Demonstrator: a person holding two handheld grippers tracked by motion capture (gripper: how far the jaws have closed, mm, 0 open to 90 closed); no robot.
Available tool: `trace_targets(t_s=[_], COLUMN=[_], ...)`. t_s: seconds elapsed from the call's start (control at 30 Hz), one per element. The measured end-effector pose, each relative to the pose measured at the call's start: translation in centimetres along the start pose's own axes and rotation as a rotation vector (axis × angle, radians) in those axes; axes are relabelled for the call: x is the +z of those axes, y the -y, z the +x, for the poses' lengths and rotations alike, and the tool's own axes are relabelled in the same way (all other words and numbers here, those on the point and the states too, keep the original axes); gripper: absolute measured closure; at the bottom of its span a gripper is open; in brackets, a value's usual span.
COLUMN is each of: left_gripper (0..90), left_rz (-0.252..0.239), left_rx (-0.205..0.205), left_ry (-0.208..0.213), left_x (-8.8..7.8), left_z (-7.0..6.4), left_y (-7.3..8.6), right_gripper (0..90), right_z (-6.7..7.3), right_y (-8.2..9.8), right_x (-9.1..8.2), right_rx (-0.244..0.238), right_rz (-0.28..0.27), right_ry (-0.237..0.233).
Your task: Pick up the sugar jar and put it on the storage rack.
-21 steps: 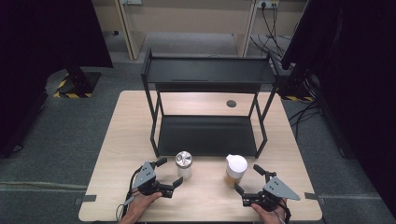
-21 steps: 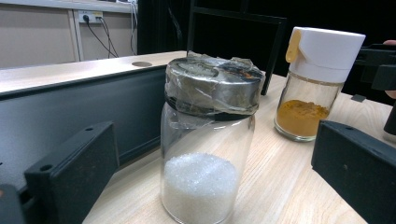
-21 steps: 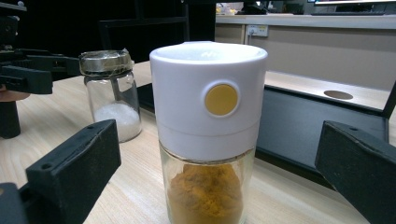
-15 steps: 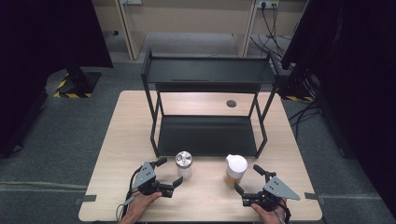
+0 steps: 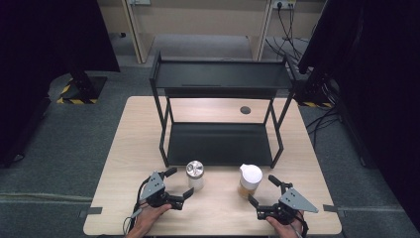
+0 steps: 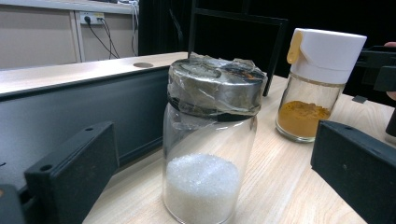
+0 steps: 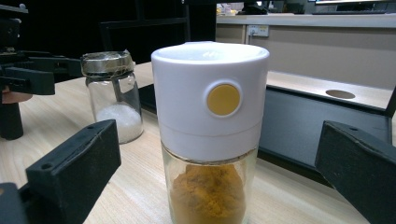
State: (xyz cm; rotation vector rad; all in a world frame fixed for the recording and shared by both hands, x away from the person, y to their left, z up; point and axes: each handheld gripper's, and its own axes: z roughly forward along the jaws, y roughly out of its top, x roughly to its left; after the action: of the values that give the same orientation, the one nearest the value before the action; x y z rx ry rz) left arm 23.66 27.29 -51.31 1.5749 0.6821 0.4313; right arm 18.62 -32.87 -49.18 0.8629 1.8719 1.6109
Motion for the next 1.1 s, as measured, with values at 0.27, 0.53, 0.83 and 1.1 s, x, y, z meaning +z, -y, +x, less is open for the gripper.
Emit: trace_targets(t_s=[0.27,0.53,0.83,1.1], left_gripper=[0.1,0.1,0.1,0.1], left_rz=[0.000,0.002,0.002,0.004], left_rx=[0.011,0.015,0.019,0.026], left_ry=[0.000,-0.005,-0.006,-0.005], left_x=[-0.04,0.01,0.25,0.74], left_z=[-0.18,-0.32,-0.65,-0.83], left_y=[-0.02,0.00,-0.05,-0.31], right_gripper=[0.5,0.5,0.5,0.5], right_z=[0.08,0.05,0.06,0.03], right_y=[-0.02,0.02,0.00,0.04], right_x=[-0.02,0.04,0.13,0.24], right_rx=[-0.002,0.006,0.008,0.010], right_rz=[0.000,-0.001,0.001,0.003], right_ry=[-0.002,-0.002,-0.002,-0.001])
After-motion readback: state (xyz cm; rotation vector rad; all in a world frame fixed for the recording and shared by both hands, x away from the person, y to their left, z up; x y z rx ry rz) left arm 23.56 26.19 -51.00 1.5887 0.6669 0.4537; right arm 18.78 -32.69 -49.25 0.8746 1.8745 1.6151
